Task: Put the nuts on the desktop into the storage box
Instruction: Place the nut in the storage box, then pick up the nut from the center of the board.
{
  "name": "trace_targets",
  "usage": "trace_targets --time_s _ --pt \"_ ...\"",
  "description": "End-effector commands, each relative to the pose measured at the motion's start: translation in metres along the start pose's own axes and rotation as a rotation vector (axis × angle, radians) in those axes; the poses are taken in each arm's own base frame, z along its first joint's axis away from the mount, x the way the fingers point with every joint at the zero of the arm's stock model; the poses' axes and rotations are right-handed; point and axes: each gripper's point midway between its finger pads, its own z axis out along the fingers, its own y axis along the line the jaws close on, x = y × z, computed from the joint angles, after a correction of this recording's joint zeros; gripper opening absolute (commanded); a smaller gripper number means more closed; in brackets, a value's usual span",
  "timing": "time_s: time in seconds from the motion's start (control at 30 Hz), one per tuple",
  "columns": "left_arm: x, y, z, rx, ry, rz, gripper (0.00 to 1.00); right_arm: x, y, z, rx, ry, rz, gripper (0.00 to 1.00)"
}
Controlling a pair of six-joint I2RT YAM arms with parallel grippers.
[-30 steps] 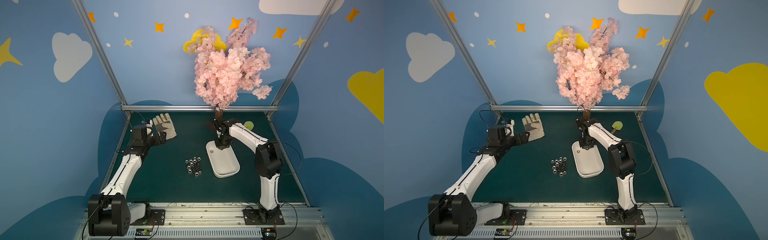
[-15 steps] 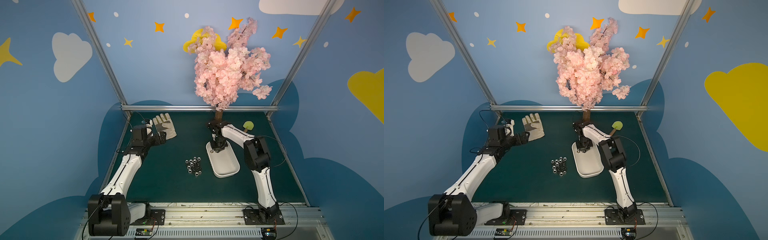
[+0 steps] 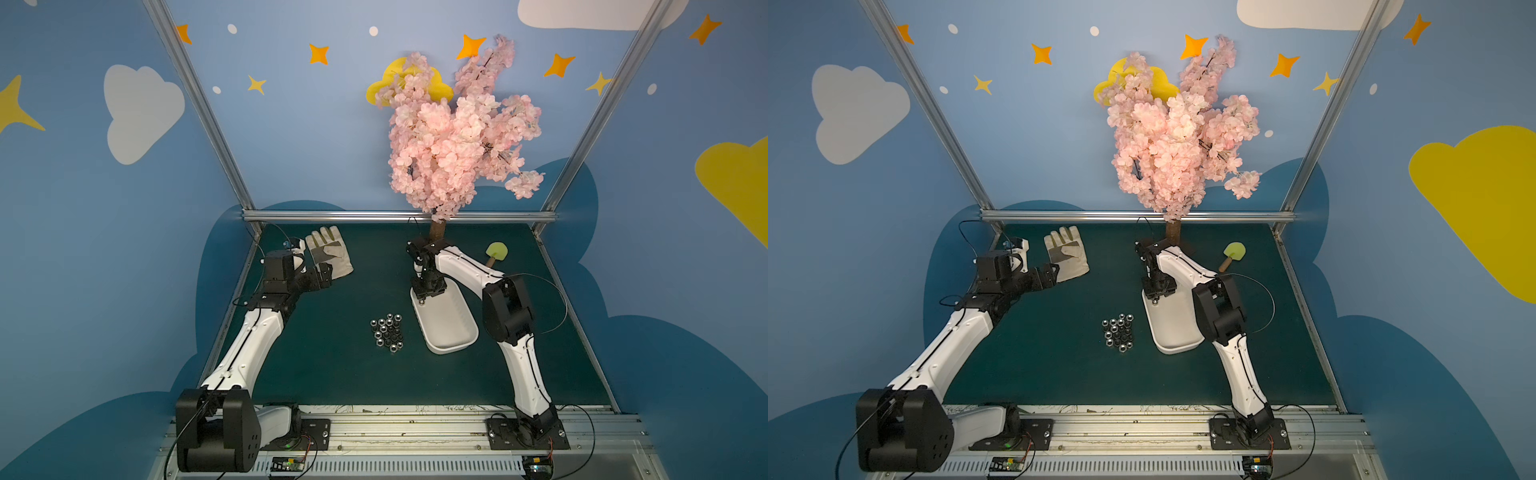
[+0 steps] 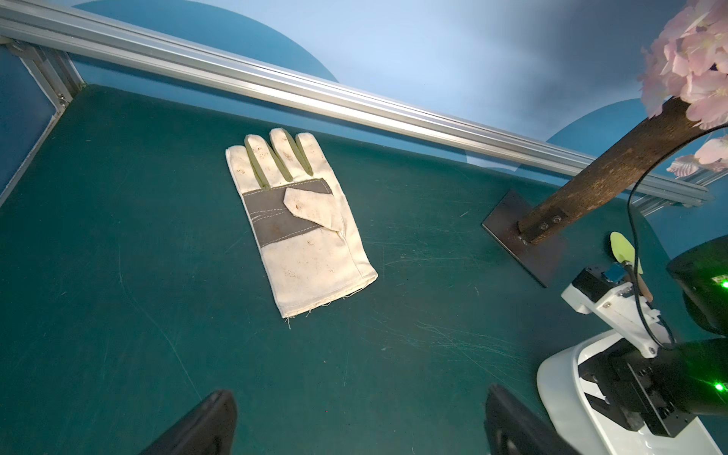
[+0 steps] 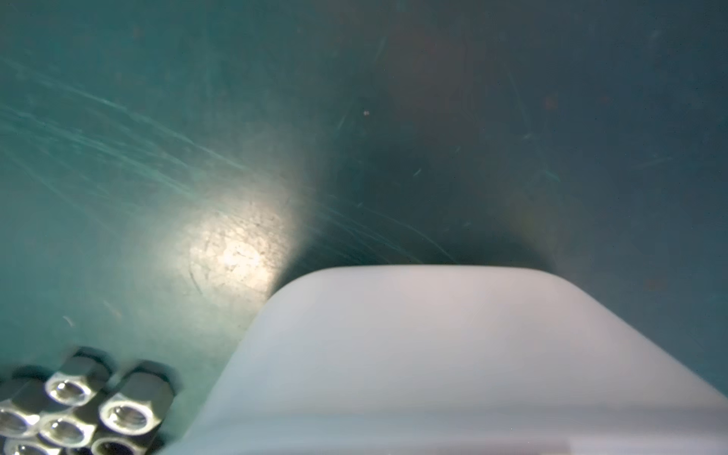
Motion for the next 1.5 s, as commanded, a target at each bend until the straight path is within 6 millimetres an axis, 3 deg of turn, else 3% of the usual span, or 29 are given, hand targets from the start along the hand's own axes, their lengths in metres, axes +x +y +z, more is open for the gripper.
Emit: trace_targets --time_s 0.0,0.17,0.33,0.57,0.8,1.03,1.47 --pt "-0.012 -0.004 -0.008 0.006 -0.025 0.02 1.0 -0.002 -0.001 -0.044 0.001 -0.065 -0.005 0.51" --pt "-0.012 -0.003 -0.01 -0.001 -0.031 0.018 1.0 -0.005 0.027 -0.099 -0.039 -0.187 -0.069 0.51" --pt "-0.01 -0.003 -0.01 -0.002 -0.028 0.013 1.0 0.004 0.093 -0.119 -0.176 -0.218 -0.222 0.52" --pt "-0.01 0.001 -0.012 -0.026 -0.033 -0.011 1.0 0.02 0.159 -0.083 -0.217 -0.15 -0.405 0.52" --pt "-0.011 0.0 -0.013 -0.026 -0.027 -0.006 1.0 0.034 0.195 -0.045 -0.232 -0.089 -0.508 0.52" --pt "-0.009 -0.002 -0.01 -0.006 -0.019 -0.012 1.0 0.041 0.202 -0.016 -0.211 -0.041 -0.531 0.51" --pt "-0.012 0.0 -0.013 -0.025 -0.034 -0.002 1.0 0.053 0.203 0.015 -0.161 0.018 -0.565 0.4"
